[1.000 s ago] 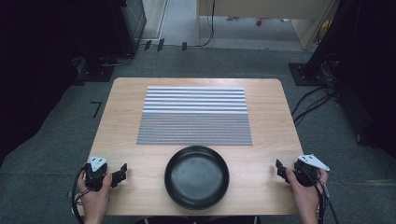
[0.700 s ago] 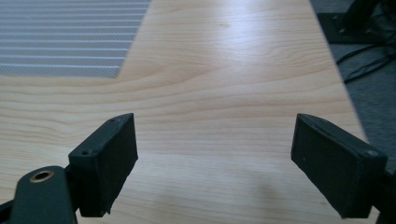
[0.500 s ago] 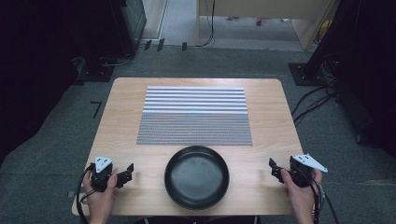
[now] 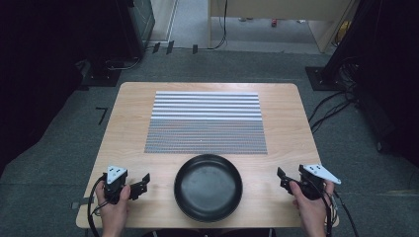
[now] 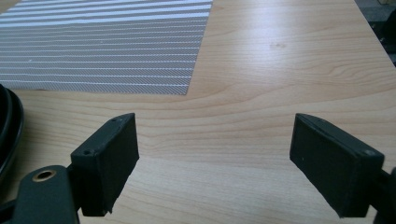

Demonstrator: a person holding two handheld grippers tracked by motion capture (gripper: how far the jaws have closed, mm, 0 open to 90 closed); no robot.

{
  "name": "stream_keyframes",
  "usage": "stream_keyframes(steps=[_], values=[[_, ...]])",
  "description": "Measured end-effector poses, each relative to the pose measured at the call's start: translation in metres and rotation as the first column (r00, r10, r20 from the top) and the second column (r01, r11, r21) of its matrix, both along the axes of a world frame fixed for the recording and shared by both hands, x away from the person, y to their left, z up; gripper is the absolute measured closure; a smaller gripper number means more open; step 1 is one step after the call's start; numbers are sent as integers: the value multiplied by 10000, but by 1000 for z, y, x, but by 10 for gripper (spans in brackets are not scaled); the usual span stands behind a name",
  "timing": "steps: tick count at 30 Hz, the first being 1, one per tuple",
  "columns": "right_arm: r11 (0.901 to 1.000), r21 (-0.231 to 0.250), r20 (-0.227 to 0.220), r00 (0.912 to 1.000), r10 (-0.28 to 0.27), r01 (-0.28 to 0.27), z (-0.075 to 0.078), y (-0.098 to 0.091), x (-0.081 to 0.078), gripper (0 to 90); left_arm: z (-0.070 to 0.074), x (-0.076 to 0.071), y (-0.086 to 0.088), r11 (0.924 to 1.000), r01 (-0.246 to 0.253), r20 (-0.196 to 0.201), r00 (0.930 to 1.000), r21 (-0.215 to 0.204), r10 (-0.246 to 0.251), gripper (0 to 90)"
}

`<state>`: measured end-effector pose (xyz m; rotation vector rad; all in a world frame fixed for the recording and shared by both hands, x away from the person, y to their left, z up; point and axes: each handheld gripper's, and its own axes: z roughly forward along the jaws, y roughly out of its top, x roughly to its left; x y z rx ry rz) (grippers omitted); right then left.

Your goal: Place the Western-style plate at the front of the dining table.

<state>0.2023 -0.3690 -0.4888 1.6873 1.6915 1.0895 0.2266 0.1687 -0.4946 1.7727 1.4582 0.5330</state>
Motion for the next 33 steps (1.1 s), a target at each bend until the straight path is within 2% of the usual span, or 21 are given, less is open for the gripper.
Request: stream_keyframes(steps=[14, 27, 33], values=[[9993, 369, 343, 9994, 56, -69, 7, 16, -4, 195, 5, -7, -16, 9985, 434, 176, 9989, -340, -428, 141], [9997, 236, 423, 9991, -102, 92, 10, 30, -6, 265, 8, -11, -29, 9955, 759, 321, 9967, -565, -742, 142], [9999, 125, 556, 9984, 32, -39, 12, 36, -8, 280, 8, -14, -33, 9934, 919, 389, 9952, -680, -894, 141]])
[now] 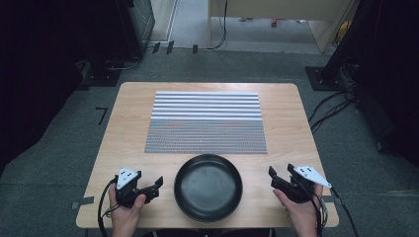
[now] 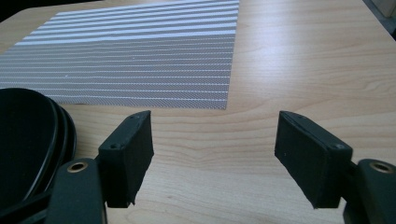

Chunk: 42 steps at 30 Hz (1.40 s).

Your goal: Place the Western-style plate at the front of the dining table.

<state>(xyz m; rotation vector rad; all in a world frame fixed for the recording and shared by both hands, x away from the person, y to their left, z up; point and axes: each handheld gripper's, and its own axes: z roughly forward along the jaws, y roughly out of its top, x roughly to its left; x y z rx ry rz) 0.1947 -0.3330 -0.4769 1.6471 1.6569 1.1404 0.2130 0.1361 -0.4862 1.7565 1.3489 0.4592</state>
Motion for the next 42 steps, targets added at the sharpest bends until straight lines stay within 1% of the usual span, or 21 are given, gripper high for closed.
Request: stream_keyframes(steps=[1, 8, 9, 11, 16, 20, 21, 25, 26, 27, 28, 29, 31, 33, 35, 37, 38, 39, 40, 41, 42], values=[[9997, -229, 122, 9999, 78, -75, 2, 4, -1, 287, 0, -1, -3, 10000, 55, -8, 10000, 71, -54, 142], [9988, -422, 276, 9993, 249, -237, 4, 13, -4, 305, 2, -3, -10, 9998, 198, 34, 9998, 92, -199, 142], [9987, -442, 290, 9993, 251, -238, 5, 14, -4, 307, 2, -3, -11, 9997, 220, 2, 9998, 88, -221, 142], [9987, -440, 301, 9991, 285, -272, 5, 16, -4, 315, 2, -4, -12, 9997, 236, -127, 9996, -73, -237, 142], [9982, -451, 287, 9987, 419, -406, 5, 20, -5, 326, 2, -5, -16, 9995, 324, -124, 9994, -54, -324, 142], [9969, -454, 348, 9972, 663, -647, 5, 26, -6, 341, 3, -7, -21, 9989, 457, -140, 9989, -50, -458, 143], [9954, -428, 410, 9953, 873, -855, 5, 29, -6, 346, 3, -8, -24, 9987, 500, -170, 9986, -52, -500, 146], [9930, -325, 536, 9919, 1155, -1139, 4, 34, -8, 403, 3, -9, -27, 9982, 598, -208, 9980, -81, -599, 146], [9930, -325, 536, 9919, 1155, -1139, 4, 34, -8, 403, 3, -9, -27, 9982, 598, -208, 9980, -81, -599, 147], [9919, -259, 637, 9900, 1256, -1242, 3, 38, -9, 439, 3, -9, -28, 9978, 652, -223, 9976, -127, -655, 146], [9919, -259, 637, 9900, 1256, -1242, 3, 38, -9, 439, 3, -9, -28, 9978, 652, -223, 9976, -127, -655, 147], [9905, -182, 665, 9883, 1370, -1361, 2, 41, -10, 464, 4, -10, -30, 9968, 780, -244, 9966, -177, -784, 147], [9893, -2, 518, 9880, 1458, -1460, 2, 43, -10, 492, 4, -10, -31, 9962, 849, -240, 9961, -216, -855, 151], [9875, 179, 193, 9875, 1562, -1566, 1, 45, -9, 509, 4, -11, -33, 9954, 934, -257, 9952, -225, -939, 153], [9875, 241, 85, 9878, 1558, -1559, 0, 46, -10, 530, 4, -11, -35, 9946, 1000, -277, 9945, -274, -1007, 156], [9887, 339, 146, 9892, 1458, -1463, 0, 48, -10, 533, 4, -12, -37, 9936, 1088, -289, 9935, -310, -1097, 161], [9887, 339, 146, 9892, 1458, -1463, 0, 48, -10, 533, 4, -12, -37, 9936, 1088, -289, 9935, -310, -1097, 176], [9881, 469, 158, 9892, 1457, -1463, 0, 50, -10, 545, 3, -12, -39, 9921, 1194, -307, 9922, -386, -1206, 227], [9881, 469, 158, 9892, 1457, -1463, 0, 50, -10, 545, 3, -12, -39, 9921, 1194, -307, 9922, -386, -1206, 256], [9877, 525, 169, 9891, 1466, -1472, 0, 51, -11, 557, 2, -12, -42, 9903, 1337, -366, 9902, -389, -1351, 256], [9852, 722, 233, 9877, 1545, -1558, -1, 53, -11, 570, 2, -13, -44, 9899, 1371, -372, 9897, -355, -1384, 291]])
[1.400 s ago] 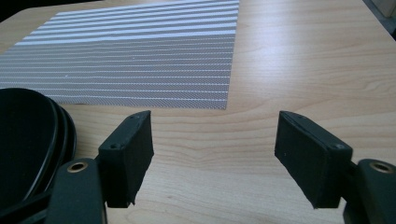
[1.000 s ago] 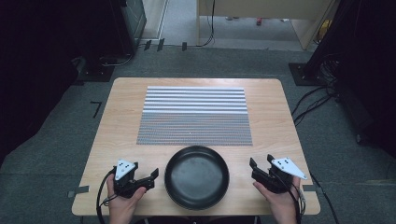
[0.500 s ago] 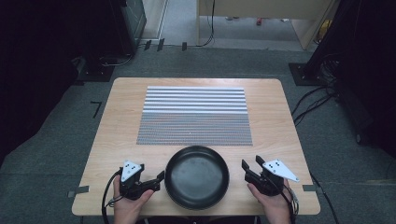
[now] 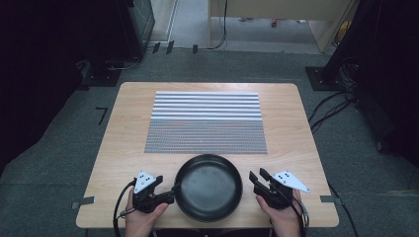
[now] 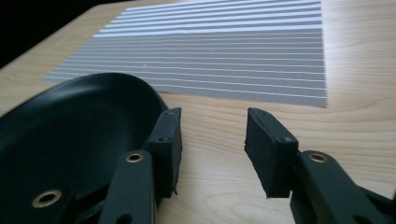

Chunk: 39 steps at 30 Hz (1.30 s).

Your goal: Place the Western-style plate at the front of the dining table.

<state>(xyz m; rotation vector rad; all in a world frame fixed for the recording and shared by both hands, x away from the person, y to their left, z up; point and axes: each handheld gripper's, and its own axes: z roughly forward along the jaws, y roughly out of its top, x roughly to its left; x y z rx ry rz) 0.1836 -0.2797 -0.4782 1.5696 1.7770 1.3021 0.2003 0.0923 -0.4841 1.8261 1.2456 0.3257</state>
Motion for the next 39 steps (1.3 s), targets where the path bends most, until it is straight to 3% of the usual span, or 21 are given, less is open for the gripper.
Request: stream_keyframes(steps=[3, 8, 12, 16, 22, 27, 29, 36, 39], values=[[9993, 293, 150, 9997, 211, -215, -2, 3, 0, 583, -1, 0, -4, 9999, 145, -66, 9999, 48, -145, 334], [9940, 1019, 29, 9992, 405, -406, -5, 8, -1, 628, -4, 0, -7, 9997, 245, -214, 9995, 66, -244, 425], [9943, 948, -180, 9986, 500, -481, -8, 14, 0, 682, -6, 0, -7, 9989, 466, -258, 9986, -17, -466, 533], [9915, 1189, -463, 9972, 585, -526, -11, 17, 2, 710, -8, 0, -9, 9978, 658, -316, 9973, 10, -657, 596], [9891, 1458, -1012, 9943, 334, -183, -13, 21, 5, 788, -9, 1, -6, 9977, 647, -408, 9970, -190, -654, 627], [9730, 2310, -1560, 9870, 396, -25, -16, 21, 8, 834, -9, 2, -5, 9974, 684, -414, 9967, -209, -692, 633], [9705, 2411, -1758, 9838, 347, 88, -17, 21, 8, 854, -8, 2, -5, 9973, 690, -433, 9966, -258, -701, 639], [9623, 2699, -2028, 9789, 231, 332, -19, 20, 9, 868, -9, 3, -3, 9965, 700, -501, 9961, -454, -723, 653], [9544, 2966, -2072, 9778, 307, 329, -20, 20, 9, 870, -10, 2, -3, 9972, 656, -445, 9967, -370, -672, 663]])
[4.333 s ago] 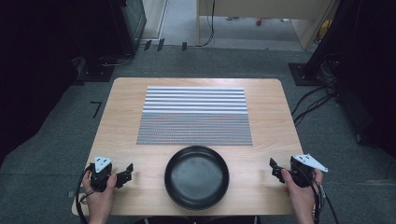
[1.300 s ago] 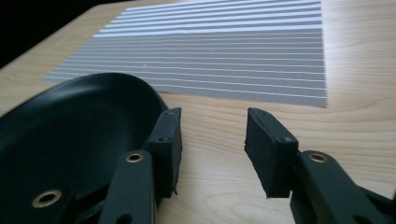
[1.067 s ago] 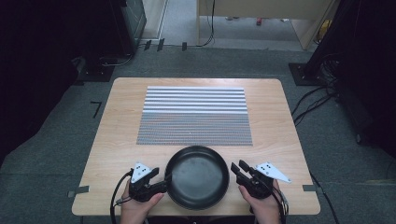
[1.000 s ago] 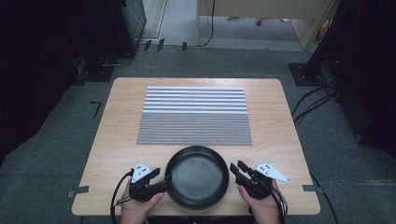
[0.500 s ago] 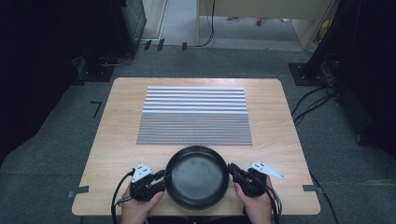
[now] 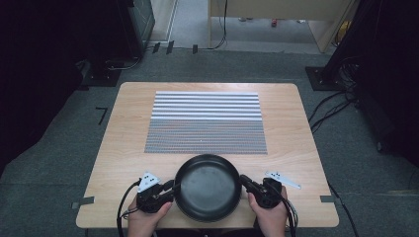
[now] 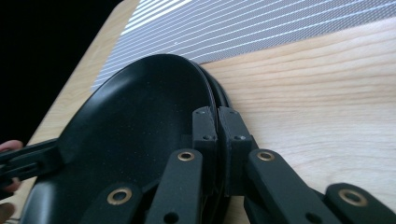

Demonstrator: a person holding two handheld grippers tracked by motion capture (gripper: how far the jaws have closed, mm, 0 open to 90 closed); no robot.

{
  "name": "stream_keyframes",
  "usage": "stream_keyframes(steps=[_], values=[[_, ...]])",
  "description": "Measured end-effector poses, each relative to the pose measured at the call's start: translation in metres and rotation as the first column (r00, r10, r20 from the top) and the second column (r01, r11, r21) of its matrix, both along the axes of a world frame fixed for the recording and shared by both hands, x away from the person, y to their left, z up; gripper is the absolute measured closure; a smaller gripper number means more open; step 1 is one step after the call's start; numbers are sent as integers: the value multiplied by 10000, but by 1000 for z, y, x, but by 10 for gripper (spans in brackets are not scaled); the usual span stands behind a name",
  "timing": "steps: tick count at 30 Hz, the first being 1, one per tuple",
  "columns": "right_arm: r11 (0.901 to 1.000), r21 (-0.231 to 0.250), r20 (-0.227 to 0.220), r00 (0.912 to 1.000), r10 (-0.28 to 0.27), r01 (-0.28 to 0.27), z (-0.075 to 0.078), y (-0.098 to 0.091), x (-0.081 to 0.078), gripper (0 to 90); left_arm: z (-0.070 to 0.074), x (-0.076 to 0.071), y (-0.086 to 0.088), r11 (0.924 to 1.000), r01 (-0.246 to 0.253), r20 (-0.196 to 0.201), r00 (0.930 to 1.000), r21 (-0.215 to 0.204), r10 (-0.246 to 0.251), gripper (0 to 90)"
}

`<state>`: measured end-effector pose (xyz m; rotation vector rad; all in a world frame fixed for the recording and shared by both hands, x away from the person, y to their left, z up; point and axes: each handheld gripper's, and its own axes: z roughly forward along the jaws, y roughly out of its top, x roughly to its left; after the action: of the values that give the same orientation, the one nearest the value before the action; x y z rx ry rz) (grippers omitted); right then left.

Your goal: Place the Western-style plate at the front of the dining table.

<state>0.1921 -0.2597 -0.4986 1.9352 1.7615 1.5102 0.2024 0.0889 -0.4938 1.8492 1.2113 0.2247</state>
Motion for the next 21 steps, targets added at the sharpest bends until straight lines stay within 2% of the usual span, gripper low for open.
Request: stream_keyframes(steps=[2, 11, 15, 21], values=[[9998, 211, -86, 9999, 60, -58, -2, 1, 0, 871, -1, 0, 0, 9999, -39, -43, 10000, -104, 38, 655], [9997, 217, 35, 10000, -78, 77, -3, 2, -1, 873, -1, 0, 1, 9998, -89, -94, 9999, -158, 87, 659], [9989, 463, -46, 10000, -85, 87, -4, 1, -1, 874, -1, 0, 2, 9996, -87, -167, 9998, -282, 83, 664], [9982, 593, 13, 9999, -123, 122, -6, 1, 0, 875, -1, 0, 4, 9988, -140, -296, 9995, -477, 126, 670]])
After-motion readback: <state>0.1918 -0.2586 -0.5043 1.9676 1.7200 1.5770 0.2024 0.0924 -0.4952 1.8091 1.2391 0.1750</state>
